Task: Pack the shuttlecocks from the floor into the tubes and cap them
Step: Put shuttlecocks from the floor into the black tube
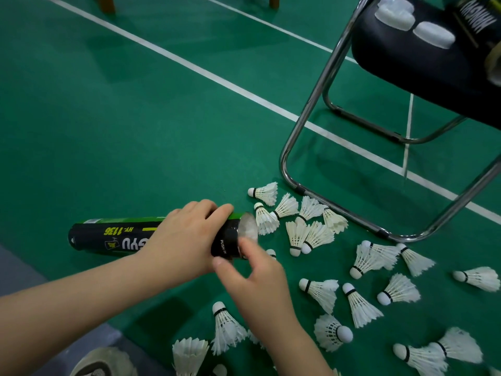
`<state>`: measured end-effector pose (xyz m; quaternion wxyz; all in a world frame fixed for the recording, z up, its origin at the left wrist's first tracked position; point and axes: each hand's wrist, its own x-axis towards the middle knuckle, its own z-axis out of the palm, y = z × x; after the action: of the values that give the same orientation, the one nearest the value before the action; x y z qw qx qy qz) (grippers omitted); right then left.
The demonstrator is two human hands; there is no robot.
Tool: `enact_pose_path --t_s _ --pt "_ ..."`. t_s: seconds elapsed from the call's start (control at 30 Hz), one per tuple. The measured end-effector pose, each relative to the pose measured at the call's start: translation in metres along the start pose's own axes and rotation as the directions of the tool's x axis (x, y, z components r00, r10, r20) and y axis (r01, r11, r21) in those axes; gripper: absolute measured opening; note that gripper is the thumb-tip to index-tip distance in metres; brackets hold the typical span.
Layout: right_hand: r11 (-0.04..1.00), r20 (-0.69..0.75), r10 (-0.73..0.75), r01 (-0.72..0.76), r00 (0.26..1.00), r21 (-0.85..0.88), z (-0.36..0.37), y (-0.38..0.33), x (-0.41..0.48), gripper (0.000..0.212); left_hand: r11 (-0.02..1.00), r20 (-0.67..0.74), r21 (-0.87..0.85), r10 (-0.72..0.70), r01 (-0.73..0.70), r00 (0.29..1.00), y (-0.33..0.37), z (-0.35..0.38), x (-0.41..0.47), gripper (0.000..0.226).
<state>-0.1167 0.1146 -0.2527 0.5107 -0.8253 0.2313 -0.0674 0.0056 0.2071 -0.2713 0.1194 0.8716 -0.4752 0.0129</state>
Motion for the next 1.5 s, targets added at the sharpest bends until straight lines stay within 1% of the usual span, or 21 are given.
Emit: enact_pose_path --t_s 0.1,0.17,0.23,0.27,0.3,0.37,0.4,0.43,0.47,0.5,0.53,0.6,0.63,0.67,0.77,0.93,1.1,1.27,1.4,1.47,1.5 --pt "0.991 0.265 0.082 -0.107 0.961 0.082 0.002 0.003 0.01 0.014 0.998 0.034 0.019 0.051 -0.052 0.998 0.0 0.006 -0.007 0.066" --pt "0.978 0.481 0.102 -0.175 0.871 0.11 -0.001 0.007 0.016 0.008 0.993 0.065 0.046 0.102 -0.105 0.993 0.001 0.013 -0.013 0.068" --pt "0.985 0.563 0.091 -0.157 0.821 0.069 -0.002 0.012 0.02 0.011 0.99 0.071 0.062 0.123 -0.127 0.99 0.002 0.017 -0.017 0.063" --pt "0.989 0.534 0.075 -0.133 0.842 0.071 0.0 0.013 0.02 0.01 0.991 0.065 0.056 0.116 -0.12 0.991 0.002 0.018 -0.016 0.062" --pt "0.985 0.449 0.065 -0.129 0.891 0.112 0.003 0.013 0.019 0.008 0.994 0.056 0.045 0.099 -0.102 0.993 0.001 0.017 -0.013 0.061" --pt "0.936 0.149 0.134 -0.175 0.98 0.306 0.001 0.015 0.014 0.011 0.999 0.042 0.026 0.042 -0.043 0.998 0.0 0.015 -0.006 0.064" --pt "0.901 -0.02 0.212 -0.188 0.977 0.392 -0.002 0.019 0.012 0.014 1.0 0.047 0.023 0.017 -0.018 0.999 -0.002 0.015 -0.004 0.067" --pt "0.882 -0.159 0.303 -0.214 0.94 0.419 -0.007 0.026 0.011 0.015 1.0 0.058 0.023 0.0 -0.001 0.998 -0.004 0.015 -0.002 0.069" --pt "0.875 -0.244 0.392 -0.278 0.887 0.397 -0.012 0.037 0.011 0.015 1.0 0.072 0.025 -0.011 0.01 0.997 -0.005 0.015 -0.001 0.071" --pt "0.847 -0.26 0.485 -0.375 0.835 0.377 -0.016 0.053 0.011 0.014 0.999 0.081 0.029 -0.017 0.015 0.997 -0.006 0.017 -0.001 0.072" --pt "0.786 -0.206 0.588 -0.493 0.782 0.373 -0.019 0.07 0.012 0.014 0.999 0.088 0.035 -0.019 0.016 0.996 -0.007 0.018 -0.001 0.073" --pt "0.547 0.024 0.792 -0.726 0.611 0.418 -0.014 0.1 0.013 0.019 0.999 0.097 0.049 -0.013 0.008 0.995 -0.007 0.021 -0.003 0.074" --pt "0.428 0.126 0.841 -0.79 0.526 0.44 -0.008 0.113 0.014 0.024 0.999 0.101 0.054 -0.008 0.002 0.995 -0.006 0.022 -0.004 0.075" --pt "0.369 0.168 0.862 -0.82 0.478 0.438 -0.003 0.124 0.014 0.03 0.998 0.1 0.058 -0.003 -0.003 0.995 -0.006 0.022 -0.004 0.075" --pt "0.346 0.133 0.88 -0.807 0.456 0.478 0.011 0.143 0.019 0.032 0.998 0.087 0.061 0.0 -0.006 0.996 -0.006 0.022 -0.002 0.075" --pt "0.184 0.167 0.896 -0.686 0.411 0.704 0.015 0.152 0.036 0.031 0.998 0.069 0.069 -0.014 0.009 0.998 -0.009 0.021 0.002 0.076" --pt "0.145 0.154 0.914 -0.657 0.375 0.74 0.015 0.16 0.05 0.032 0.998 0.067 0.064 0.0 -0.004 0.998 -0.007 0.026 0.003 0.074" --pt "0.105 0.194 0.899 -0.622 0.393 0.776 0.013 0.157 0.057 0.034 0.998 0.068 0.061 0.005 -0.009 0.998 -0.006 0.026 0.003 0.073" --pt "0.128 0.156 0.905 -0.603 0.396 0.787 0.019 0.157 0.058 0.029 0.997 0.066 0.07 0.018 -0.023 0.998 -0.002 0.028 0.002 0.073" --pt "0.216 0.036 0.914 -0.561 0.404 0.799 0.017 0.154 0.058 0.019 0.996 0.065 0.08 0.029 -0.034 0.997 0.001 0.029 0.001 0.073" --pt "0.287 -0.035 0.896 -0.517 0.442 0.806 0.014 0.148 0.058 0.013 0.996 0.066 0.083 0.034 -0.039 0.997 0.002 0.03 0.0 0.073"
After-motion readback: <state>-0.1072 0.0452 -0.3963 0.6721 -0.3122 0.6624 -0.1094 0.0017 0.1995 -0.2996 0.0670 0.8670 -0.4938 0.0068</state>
